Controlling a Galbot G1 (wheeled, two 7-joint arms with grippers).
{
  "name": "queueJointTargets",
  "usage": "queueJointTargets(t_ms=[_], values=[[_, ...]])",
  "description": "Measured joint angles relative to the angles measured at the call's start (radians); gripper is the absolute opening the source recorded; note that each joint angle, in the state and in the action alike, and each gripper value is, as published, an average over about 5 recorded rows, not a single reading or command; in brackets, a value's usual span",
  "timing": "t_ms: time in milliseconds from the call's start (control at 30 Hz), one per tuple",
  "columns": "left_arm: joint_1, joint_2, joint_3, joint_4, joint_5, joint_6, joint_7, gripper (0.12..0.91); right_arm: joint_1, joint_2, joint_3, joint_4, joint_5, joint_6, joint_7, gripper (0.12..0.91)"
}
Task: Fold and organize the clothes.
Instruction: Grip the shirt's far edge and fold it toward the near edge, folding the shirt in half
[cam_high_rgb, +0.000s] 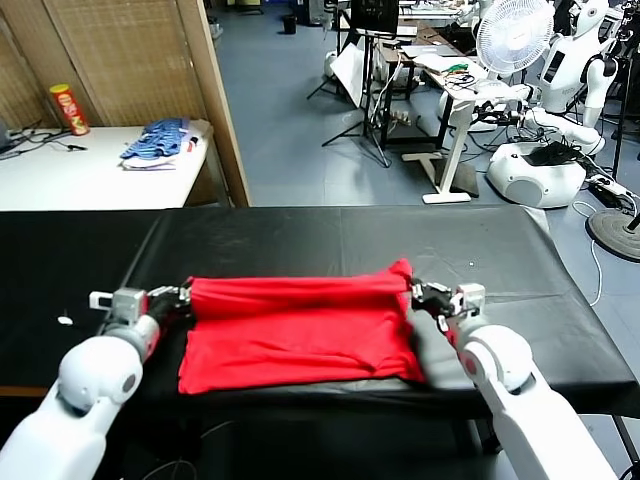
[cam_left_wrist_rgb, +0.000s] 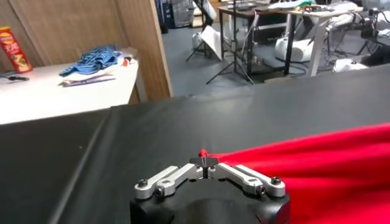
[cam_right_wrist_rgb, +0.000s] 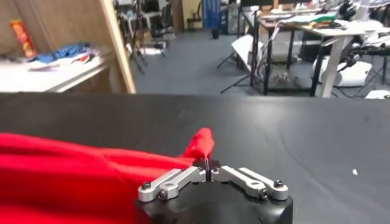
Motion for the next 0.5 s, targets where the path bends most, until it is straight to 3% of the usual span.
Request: queueJointTargets(t_ms=[233, 500], values=[[0.126, -0.014, -0.052, -0.052, 0.057, -0.003, 0.005, 0.127, -0.071, -0.025, 0.015, 0.055, -0.006, -0.067, 0.02, 0.122], [0.239, -0.039, -0.083, -0.075, 0.1, -0.001, 0.019, 0.127, -0.109, -0.033, 0.025, 0.088, -0.008, -0.068, -0.003, 0.125]])
